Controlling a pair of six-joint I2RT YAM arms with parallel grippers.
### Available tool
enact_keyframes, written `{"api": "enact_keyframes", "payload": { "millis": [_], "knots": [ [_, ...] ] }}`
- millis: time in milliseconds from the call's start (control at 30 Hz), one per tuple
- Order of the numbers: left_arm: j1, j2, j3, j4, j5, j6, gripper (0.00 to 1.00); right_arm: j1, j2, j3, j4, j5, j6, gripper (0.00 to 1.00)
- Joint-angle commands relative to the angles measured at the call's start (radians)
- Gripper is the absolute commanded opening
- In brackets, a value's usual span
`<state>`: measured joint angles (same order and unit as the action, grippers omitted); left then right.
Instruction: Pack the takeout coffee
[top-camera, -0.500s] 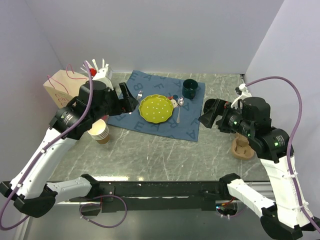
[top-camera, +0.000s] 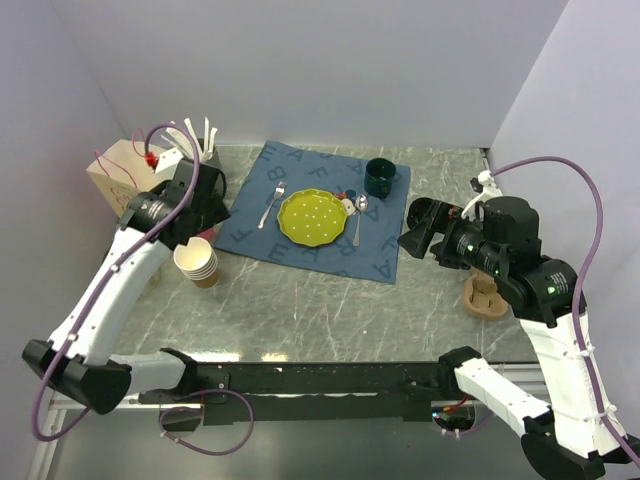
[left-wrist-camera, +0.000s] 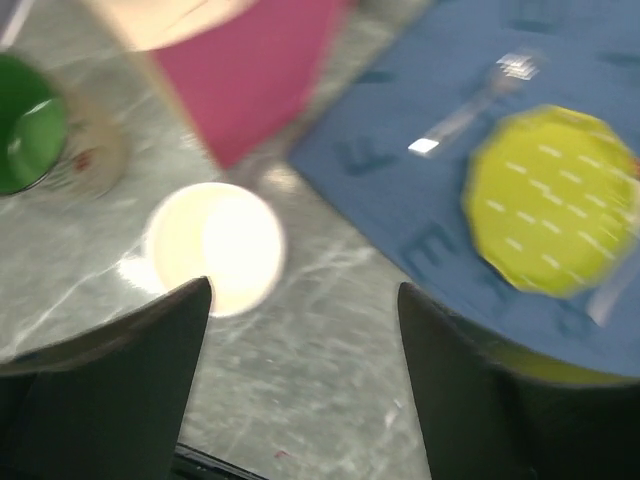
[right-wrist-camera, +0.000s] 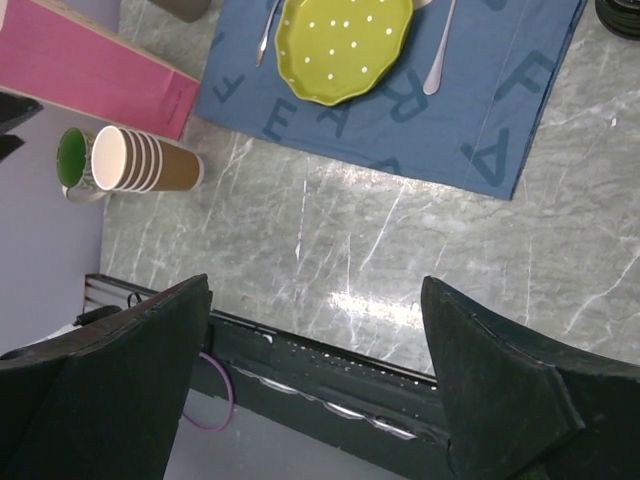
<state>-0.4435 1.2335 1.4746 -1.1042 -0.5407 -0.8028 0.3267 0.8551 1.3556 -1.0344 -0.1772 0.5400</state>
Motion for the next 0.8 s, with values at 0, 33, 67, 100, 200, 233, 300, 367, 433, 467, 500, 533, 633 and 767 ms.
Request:
{"api": "enact_keyframes", "payload": {
  "millis": [0,33,67,100,200,233,300,367,433,467,500,533,633,767],
  "knots": [
    [0.084,0.023,-0.089,-0.027,0.014,-0.012,0.68,-0.005,0.024,0.031,-0.006,-0.027,-0.011,0.87],
    [0.104,0.026,-0.103,-0.005,0.028,-0.012,0.65,-0.005,0.025,0.028,-0.004,-0.033,-0.011,0.86],
    [0.111,0.030,-0.115,0.009,0.045,-0.009,0.58,-0.005,0.024,0.022,-0.003,-0.036,-0.011,0.85],
    [0.115,0.035,-0.138,0.023,0.067,0.002,0.56,-0.005,0.021,0.019,0.008,-0.042,-0.011,0.83],
    [0.121,0.058,-0.169,0.061,0.133,0.007,0.51,-0.003,0.001,-0.001,0.040,-0.056,-0.021,0.79],
    [0.121,0.066,-0.174,0.067,0.146,0.005,0.47,-0.005,-0.013,-0.007,0.048,-0.074,-0.035,0.77],
    [0.123,0.093,-0.180,0.057,0.131,-0.016,0.38,-0.005,-0.027,-0.026,0.074,-0.087,-0.040,0.75],
    [0.124,0.119,-0.178,0.047,0.110,-0.029,0.40,-0.005,-0.039,-0.036,0.080,-0.091,-0.041,0.74],
    [0.124,0.130,-0.188,0.061,0.116,-0.015,0.41,-0.005,-0.042,-0.038,0.080,-0.094,-0.038,0.74],
    [0.124,0.141,-0.192,0.067,0.119,-0.012,0.40,-0.003,-0.042,-0.041,0.079,-0.094,-0.037,0.75],
    [0.124,0.149,-0.200,0.072,0.120,-0.009,0.39,-0.005,-0.044,-0.041,0.079,-0.096,-0.038,0.74],
    [0.124,0.153,-0.203,0.073,0.122,-0.007,0.38,-0.003,-0.047,-0.046,0.080,-0.094,-0.037,0.75],
    [0.124,0.181,-0.201,0.060,0.110,-0.013,0.37,-0.005,-0.051,-0.052,0.080,-0.088,-0.040,0.74],
    [0.124,0.190,-0.203,0.060,0.097,-0.013,0.33,-0.005,-0.051,-0.058,0.085,-0.085,-0.037,0.74]
  ]
}}
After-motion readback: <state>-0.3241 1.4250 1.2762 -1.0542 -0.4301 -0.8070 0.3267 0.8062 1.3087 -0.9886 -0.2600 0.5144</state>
